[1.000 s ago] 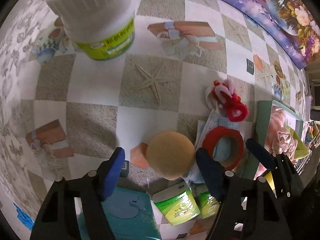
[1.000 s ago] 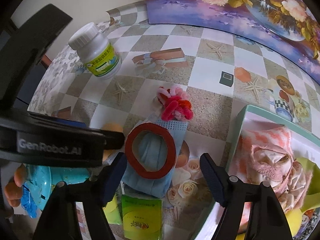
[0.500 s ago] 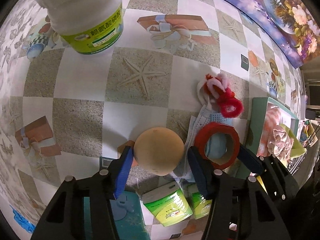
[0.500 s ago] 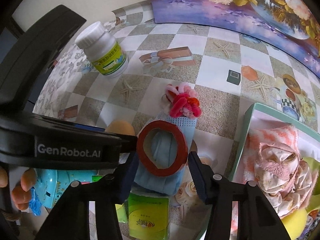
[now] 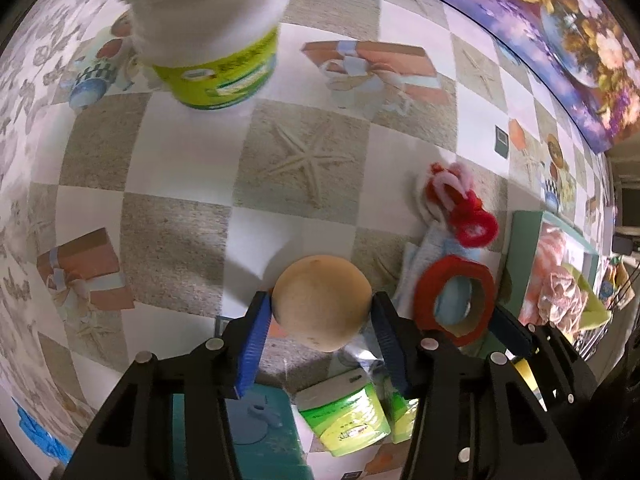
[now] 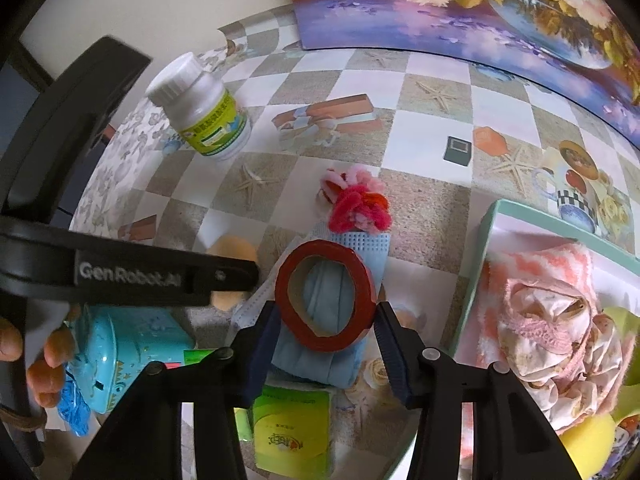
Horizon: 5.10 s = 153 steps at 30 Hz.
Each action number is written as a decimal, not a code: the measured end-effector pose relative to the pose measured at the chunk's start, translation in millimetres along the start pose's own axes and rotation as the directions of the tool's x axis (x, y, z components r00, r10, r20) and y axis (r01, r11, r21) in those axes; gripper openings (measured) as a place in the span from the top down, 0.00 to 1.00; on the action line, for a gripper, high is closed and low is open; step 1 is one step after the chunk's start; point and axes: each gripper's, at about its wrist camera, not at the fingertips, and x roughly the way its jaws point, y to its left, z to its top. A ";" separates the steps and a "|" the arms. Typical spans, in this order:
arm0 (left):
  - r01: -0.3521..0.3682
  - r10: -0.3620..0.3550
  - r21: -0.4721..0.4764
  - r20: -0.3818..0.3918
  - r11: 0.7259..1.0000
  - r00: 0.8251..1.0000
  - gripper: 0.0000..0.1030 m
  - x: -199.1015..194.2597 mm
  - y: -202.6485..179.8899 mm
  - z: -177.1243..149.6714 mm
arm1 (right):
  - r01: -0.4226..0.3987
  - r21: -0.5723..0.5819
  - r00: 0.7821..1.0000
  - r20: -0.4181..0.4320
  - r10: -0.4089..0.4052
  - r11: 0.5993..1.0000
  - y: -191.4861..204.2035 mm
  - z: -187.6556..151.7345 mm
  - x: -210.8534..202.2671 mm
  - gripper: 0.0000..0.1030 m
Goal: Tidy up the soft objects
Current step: 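Grasp the tan sponge ball with the left gripper while the right gripper grasps the red ring, then carry the tan ball and red ring over the tray with both grippers, then lower the tan ball and red ring into the tray and open both grippers, then withdraw both grippers from the tray toward the blue face mask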
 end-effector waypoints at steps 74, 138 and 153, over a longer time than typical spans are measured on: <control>0.002 -0.090 0.245 0.346 0.969 0.934 0.54 -66.0 -163.7 -139.9 | 0.085 0.339 0.956 0.236 -0.173 0.937 -124.8 -93.0 -186.6 0.89; -0.101 0.029 0.153 0.416 0.983 0.909 0.06 -17.3 -146.2 -163.7 | 0.395 0.366 0.914 -0.067 -0.399 0.843 -160.6 -124.4 -147.4 0.04; -0.127 0.049 0.152 0.439 0.980 0.897 0.05 -23.4 -144.3 -161.7 | 0.404 0.374 0.904 -0.025 -0.426 0.835 -151.1 -120.2 -161.3 0.00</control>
